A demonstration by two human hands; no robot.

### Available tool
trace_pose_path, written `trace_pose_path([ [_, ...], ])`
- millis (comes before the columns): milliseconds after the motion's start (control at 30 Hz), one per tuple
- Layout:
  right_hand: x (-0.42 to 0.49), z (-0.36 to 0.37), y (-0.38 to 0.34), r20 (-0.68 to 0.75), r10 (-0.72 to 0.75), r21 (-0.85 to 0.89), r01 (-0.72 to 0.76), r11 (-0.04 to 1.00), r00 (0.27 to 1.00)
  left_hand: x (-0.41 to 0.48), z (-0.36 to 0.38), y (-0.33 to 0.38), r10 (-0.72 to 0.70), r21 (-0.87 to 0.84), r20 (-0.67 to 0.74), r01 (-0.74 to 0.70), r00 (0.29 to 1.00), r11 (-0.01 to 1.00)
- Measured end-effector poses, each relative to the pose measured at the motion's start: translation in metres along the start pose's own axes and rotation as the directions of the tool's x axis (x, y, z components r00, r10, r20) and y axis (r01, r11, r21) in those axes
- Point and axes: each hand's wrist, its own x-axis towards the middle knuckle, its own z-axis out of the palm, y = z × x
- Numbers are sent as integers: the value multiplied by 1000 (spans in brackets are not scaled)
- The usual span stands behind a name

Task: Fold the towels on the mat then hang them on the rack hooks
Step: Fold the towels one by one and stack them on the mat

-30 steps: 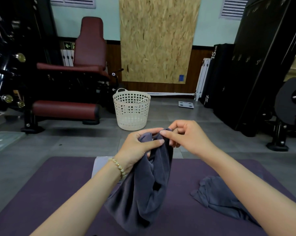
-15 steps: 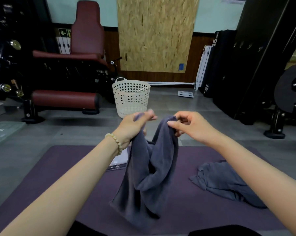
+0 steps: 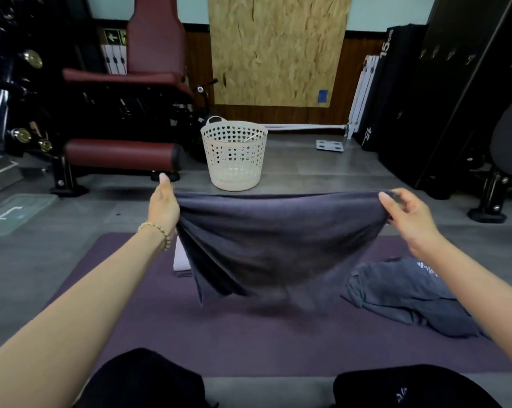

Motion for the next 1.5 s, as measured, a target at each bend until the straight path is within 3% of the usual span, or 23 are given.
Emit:
trace_pose_path([
  [133, 10, -6, 0, -149, 25, 24, -22, 999, 989, 1, 1, 6, 150, 185, 232, -195, 961, 963],
  [267, 18, -15, 3, -234, 38, 48, -28, 998, 972, 2, -2, 8, 149, 292, 520, -339, 841, 894],
  [400, 16, -15, 3, -240, 17, 2, -17, 1000, 971, -6, -6, 13, 196, 315, 631, -478, 751, 820],
  [500, 14, -13, 8, -244, -20, -80, 0, 997, 970, -1, -9, 7, 187, 377, 618, -497, 763, 781],
  [567, 13, -13, 16, -260, -36, -146, -3, 989, 965, 0, -7, 1, 188, 346, 557, -432, 809, 833],
  [633, 12, -11, 25, -256, -40, -244, -24, 969, 966, -6, 1, -4, 138, 289, 482, -305, 865, 907],
  [733, 5, -3, 34, -124, 6, -312, -45, 949, 992, -16, 20, -12, -35, 204, 461, -67, 887, 977],
  [867, -10, 17, 39, 24, 71, -260, -62, 963, 997, -25, 47, -21, -198, 117, 530, 160, 825, 980],
  [1100, 1, 31, 81, 33, 167, -189, -158, 969, 985, -9, 91, -70, -332, 45, 628, 393, 704, 919],
  [1167, 10, 32, 102, 23, 197, -204, -188, 961, 980, 5, 101, -94, -368, 108, 587, 381, 721, 918],
  [1300, 36, 33, 153, -34, 270, -215, -271, 938, 962, 42, 124, -145, -311, 413, 409, 130, 858, 902],
  [1433, 77, 38, 206, -57, 349, -158, -353, 922, 936, 87, 159, -178, -233, 596, 393, -54, 889, 801],
  [1500, 101, 45, 235, -32, 403, -109, -404, 908, 915, 112, 180, -198, -268, 574, 378, 3, 886, 819],
])
